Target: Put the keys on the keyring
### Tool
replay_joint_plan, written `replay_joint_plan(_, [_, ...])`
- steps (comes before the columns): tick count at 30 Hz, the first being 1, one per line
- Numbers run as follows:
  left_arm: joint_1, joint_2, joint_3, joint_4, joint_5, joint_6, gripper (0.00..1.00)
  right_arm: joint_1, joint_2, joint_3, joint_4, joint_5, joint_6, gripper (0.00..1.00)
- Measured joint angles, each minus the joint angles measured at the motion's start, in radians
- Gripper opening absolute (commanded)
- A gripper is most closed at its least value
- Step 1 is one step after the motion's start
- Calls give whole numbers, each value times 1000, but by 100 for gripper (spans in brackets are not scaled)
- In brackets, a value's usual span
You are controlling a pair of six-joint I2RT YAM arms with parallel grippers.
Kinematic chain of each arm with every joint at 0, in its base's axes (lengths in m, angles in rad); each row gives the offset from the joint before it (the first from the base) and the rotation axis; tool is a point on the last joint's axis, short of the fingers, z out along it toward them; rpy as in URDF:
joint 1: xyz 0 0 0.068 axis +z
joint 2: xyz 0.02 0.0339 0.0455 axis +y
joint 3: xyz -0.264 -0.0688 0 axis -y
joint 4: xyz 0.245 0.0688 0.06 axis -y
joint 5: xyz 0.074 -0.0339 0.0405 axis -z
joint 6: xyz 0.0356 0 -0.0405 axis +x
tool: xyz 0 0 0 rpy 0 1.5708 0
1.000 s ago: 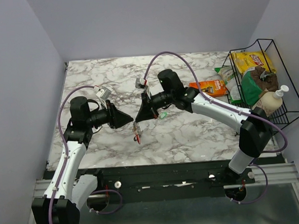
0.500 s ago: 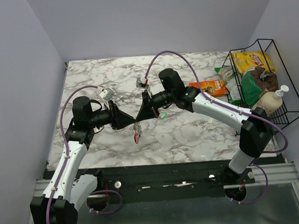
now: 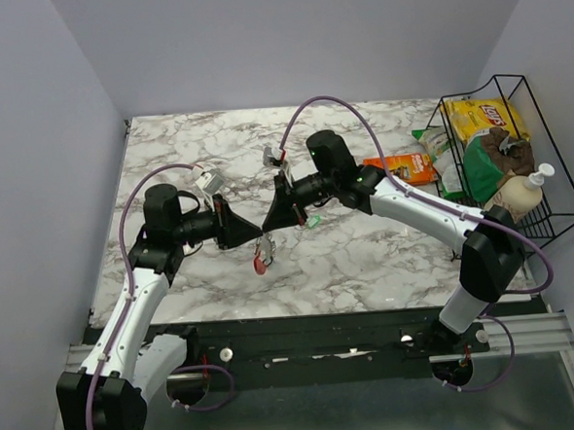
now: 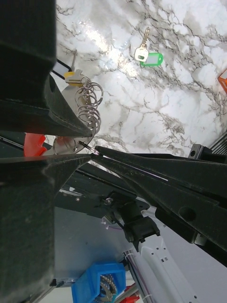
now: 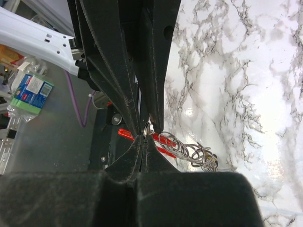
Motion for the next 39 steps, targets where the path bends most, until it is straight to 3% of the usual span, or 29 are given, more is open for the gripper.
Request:
replay_joint_plan(1, [-2,2,0,3,1,-1,19,0,0,0,0,0,0,1])
replay_joint_plan(3, [-10,6,0,10,1,-8,1,-3,0,0,0,0,1,1])
replay_joint_plan(5, [-14,9,0,15,3,-19,0,-6,0,0,0,2,3,1])
replay_joint_plan(6, [-16,9,0,18,5,-21,0,-8,0,0,0,5,6,5])
replay_joint_plan(8, [-22,10,0,26,4,-24,0,-10,-1,0,-1,14,16,21])
replay_joint_plan(9, [-22,9,-2,31,1,-27,0,-10,-2,0,-1,22,23,42])
replay_joint_plan(13, [-29,-2,-11,42,-11,-35,0,-12,-30,0,9,93,58,85])
replay_joint_plan(15, [-34,-13,-19,44,-11,-38,0,-13,-68,-17,43,129,81,92])
replay_joint_plan(22, [-34,-37,-29,76,-23,-53,0,-27,-225,-84,175,189,136,96])
replay_joint_plan(30, [-34,-79,-32,68,-82,-9,0,-38,-228,-133,200,196,157,98])
replay_joint_plan(39, [-35,-275,-84,69,-164,149,0,-40,-228,-142,201,171,146,100])
